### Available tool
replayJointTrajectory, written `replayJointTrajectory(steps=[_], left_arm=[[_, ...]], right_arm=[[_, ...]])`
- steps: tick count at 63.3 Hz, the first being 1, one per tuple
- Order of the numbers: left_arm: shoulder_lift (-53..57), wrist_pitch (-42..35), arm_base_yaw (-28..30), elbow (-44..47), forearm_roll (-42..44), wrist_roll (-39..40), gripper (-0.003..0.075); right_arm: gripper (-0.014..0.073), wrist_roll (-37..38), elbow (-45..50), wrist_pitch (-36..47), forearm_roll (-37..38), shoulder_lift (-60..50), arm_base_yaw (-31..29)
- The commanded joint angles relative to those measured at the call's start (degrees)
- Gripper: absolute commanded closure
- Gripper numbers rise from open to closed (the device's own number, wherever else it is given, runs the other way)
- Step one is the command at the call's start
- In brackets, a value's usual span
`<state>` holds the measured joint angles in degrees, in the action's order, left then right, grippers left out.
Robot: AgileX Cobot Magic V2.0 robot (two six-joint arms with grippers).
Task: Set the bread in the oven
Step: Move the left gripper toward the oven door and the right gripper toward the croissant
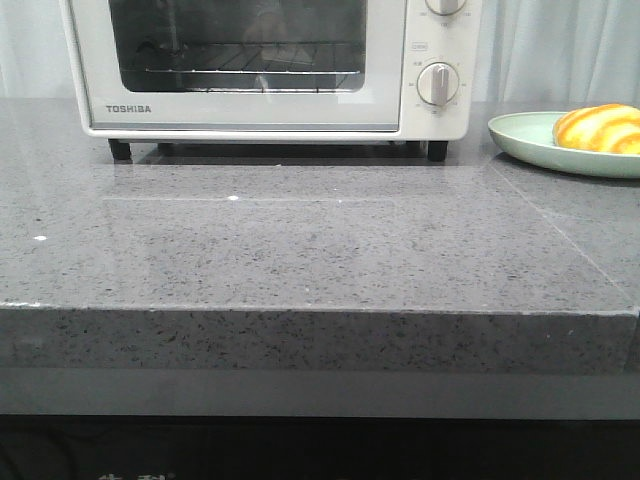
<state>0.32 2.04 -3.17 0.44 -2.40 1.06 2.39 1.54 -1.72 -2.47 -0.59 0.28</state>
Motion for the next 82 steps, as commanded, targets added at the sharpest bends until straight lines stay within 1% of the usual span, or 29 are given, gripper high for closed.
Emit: replayJointTrajectory(steps=[1, 51, 61, 69, 82], left_arm=[[1.29, -4.52, 0.1, 1.39, -0.41, 0.05, 0.0738], [1.29, -4.77, 0.1, 1.39, -0.41, 0.05, 0.0738], [1.29, -6.35, 0.1, 0.61, -3.51, 0.05, 0.0738], [1.03, -4.69, 0.1, -4.51, -4.12, 0.05, 0.0738], [-2.02, 6.4, 0.1, -19.89, -4.12, 0.05, 0.0738]], right_arm=[[0.0711, -0.52, 0.14, 4.91, 0.64, -1.16, -0.32], [0.0711, -0.52, 0.14, 5.38, 0.64, -1.16, -0.32], [0.0711, -0.46, -0.34, 5.1, -0.11, -1.16, -0.32], [0.0711, -0.46, -4.2, 2.27, -0.56, -1.16, -0.32], [0.0711, -0.46, -17.9, -8.85, -0.51, 0.89, -0.32]])
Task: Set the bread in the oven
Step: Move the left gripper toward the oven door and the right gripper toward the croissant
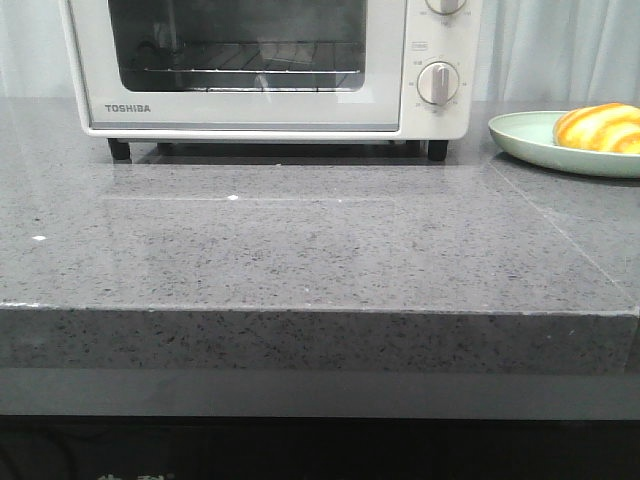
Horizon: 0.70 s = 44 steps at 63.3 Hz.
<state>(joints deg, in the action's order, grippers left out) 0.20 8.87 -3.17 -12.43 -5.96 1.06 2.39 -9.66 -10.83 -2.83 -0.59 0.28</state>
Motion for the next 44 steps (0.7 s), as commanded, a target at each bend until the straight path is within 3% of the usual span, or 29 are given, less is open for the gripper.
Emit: replayJointTrajectory(steps=[1, 20, 44], left_arm=[[-2.33, 0.32, 0.1, -8.12, -0.56, 0.05, 0.0738], [-19.07, 18.19, 0.1, -29.08, -0.46, -0.51, 0.0738], [-33.29, 19.57, 0.1, -30.23, -0.21, -0.51, 0.0738]], right_arm=[[0.0711, -0.46, -8.17, -0.84, -0.14, 1.51, -0.32], [0.0711, -0.46, -26.72, -15.39, -0.14, 16.89, -0.32], [0.0711, -0.46, -29.46, -19.39, -0.14, 30.86, -0.32]])
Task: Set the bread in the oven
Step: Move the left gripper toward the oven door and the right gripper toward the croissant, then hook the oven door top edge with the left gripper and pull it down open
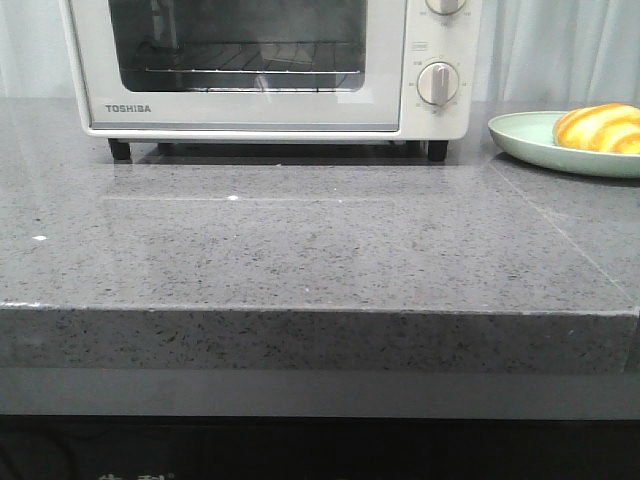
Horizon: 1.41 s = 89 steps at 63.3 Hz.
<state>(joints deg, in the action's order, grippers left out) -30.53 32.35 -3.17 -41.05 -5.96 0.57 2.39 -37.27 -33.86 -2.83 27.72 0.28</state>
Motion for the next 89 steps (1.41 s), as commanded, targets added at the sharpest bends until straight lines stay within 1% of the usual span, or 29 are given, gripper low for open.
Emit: replayJointTrajectory(steps=[1, 12, 21, 23, 25, 26, 31, 36, 37, 42, 45, 51, 59, 74, 80, 89], left_arm=[[-2.96, -3.92, 0.1, -1.62, -0.21, -0.03, 0.0738], [-7.12, -3.92, 0.1, -1.62, -0.07, -0.03, 0.0738], [-8.76, -3.92, 0.1, -1.62, 0.74, -0.03, 0.0738], [-8.76, -3.92, 0.1, -1.62, 1.36, -0.03, 0.0738], [-8.76, -3.92, 0.1, -1.62, 1.81, -0.03, 0.0738], [-8.76, -3.92, 0.1, -1.62, 2.01, -0.03, 0.0738], [-8.76, -3.92, 0.1, -1.62, 2.58, -0.03, 0.0738], [-8.76, -3.92, 0.1, -1.62, 2.58, -0.03, 0.0738], [-8.76, -3.92, 0.1, -1.62, 2.58, -0.03, 0.0738], [-8.76, -3.92, 0.1, -1.62, 2.58, -0.03, 0.0738], [-8.76, -4.37, -0.57, -1.62, 2.48, -0.03, 0.0738], [-8.76, -6.83, -3.81, -1.62, 2.23, -0.03, 0.0738], [-9.4, -10.73, -10.32, -1.62, 2.23, -0.03, 0.0738], [-15.52, -17.76, -23.94, -1.86, 2.23, -0.03, 0.0738], [-18.01, -20.17, -28.01, -1.86, 2.23, -0.03, 0.0738], [-22.78, -30.65, -30.95, -2.26, 2.23, -0.03, 0.0738]], right_arm=[[0.0711, -0.46, -1.85, 3.56, -0.14, 2.94, -0.32], [0.0711, -0.46, -1.85, 3.2, -0.14, 6.46, -0.32], [0.0708, -0.46, -1.85, 3.2, -0.14, 7.09, -0.32], [0.0694, -0.46, -1.85, 3.2, -0.14, 7.09, -0.32], [0.0663, -0.46, -1.85, 3.2, -0.14, 7.09, -0.32], [0.0645, -0.46, -1.85, 3.2, -0.14, 7.09, -0.32], [0.0479, -0.46, -1.85, 3.2, -0.14, 7.09, -0.32], [0.0234, -0.46, -1.85, 3.2, -0.14, 7.09, -0.32], [0.0199, -0.46, -1.85, 3.2, -0.14, 7.09, -0.32], [0.0055, -0.46, -1.85, 3.2, -0.14, 7.09, -0.32], [0.0009, -0.46, -1.85, 3.2, -0.14, 7.09, -0.32], [-0.0001, -0.46, -1.85, 3.2, -0.14, 7.09, -0.32], [-0.0001, 0.12, -2.52, 3.25, -0.14, 7.93, -0.38], [-0.0001, 1.67, -7.64, 2.61, -0.14, 15.86, -0.38], [-0.0001, 1.67, -10.05, 1.25, -0.14, 19.17, -0.38], [-0.0001, 1.67, -11.87, 0.49, -0.14, 21.72, -0.38]])
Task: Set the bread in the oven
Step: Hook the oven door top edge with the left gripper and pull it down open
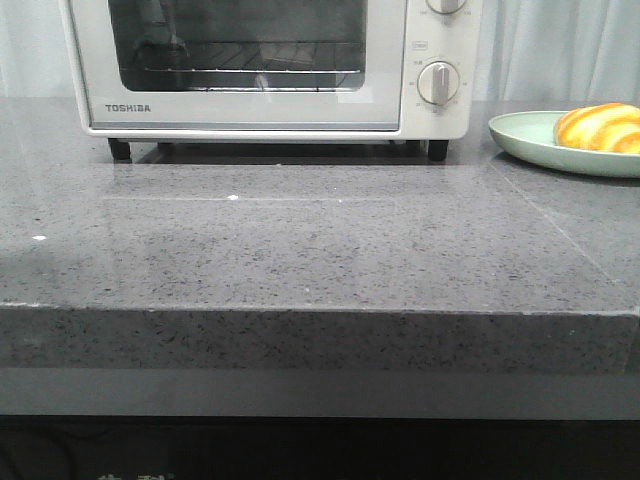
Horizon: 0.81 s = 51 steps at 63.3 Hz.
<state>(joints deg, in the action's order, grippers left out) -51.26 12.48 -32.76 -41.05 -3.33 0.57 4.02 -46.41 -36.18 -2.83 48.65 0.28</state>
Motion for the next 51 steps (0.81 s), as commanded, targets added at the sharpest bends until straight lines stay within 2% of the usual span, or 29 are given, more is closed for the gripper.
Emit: replayJointTrajectory(steps=[1, 6, 29, 51], left_arm=[[-2.66, -11.74, -1.34, -2.69, -0.39, -0.03, 0.0738], [-6.46, -15.31, -1.34, -5.15, -0.39, -0.03, 0.0738], [-27.83, -17.04, -1.34, -25.65, 0.77, -0.03, 0.0738], [-37.63, -23.33, -1.11, -34.67, 2.34, -0.03, 0.0738]], right_arm=[[-0.0001, 0.04, -2.81, 2.81, -0.14, 0.93, -0.38], [-0.0001, 0.04, -2.87, 3.55, -0.14, 0.93, -0.38], [-0.0001, 0.04, -2.87, 3.62, -0.14, 0.93, -0.38], [-0.0001, 0.04, -2.87, 3.46, -0.14, 0.93, -0.38]])
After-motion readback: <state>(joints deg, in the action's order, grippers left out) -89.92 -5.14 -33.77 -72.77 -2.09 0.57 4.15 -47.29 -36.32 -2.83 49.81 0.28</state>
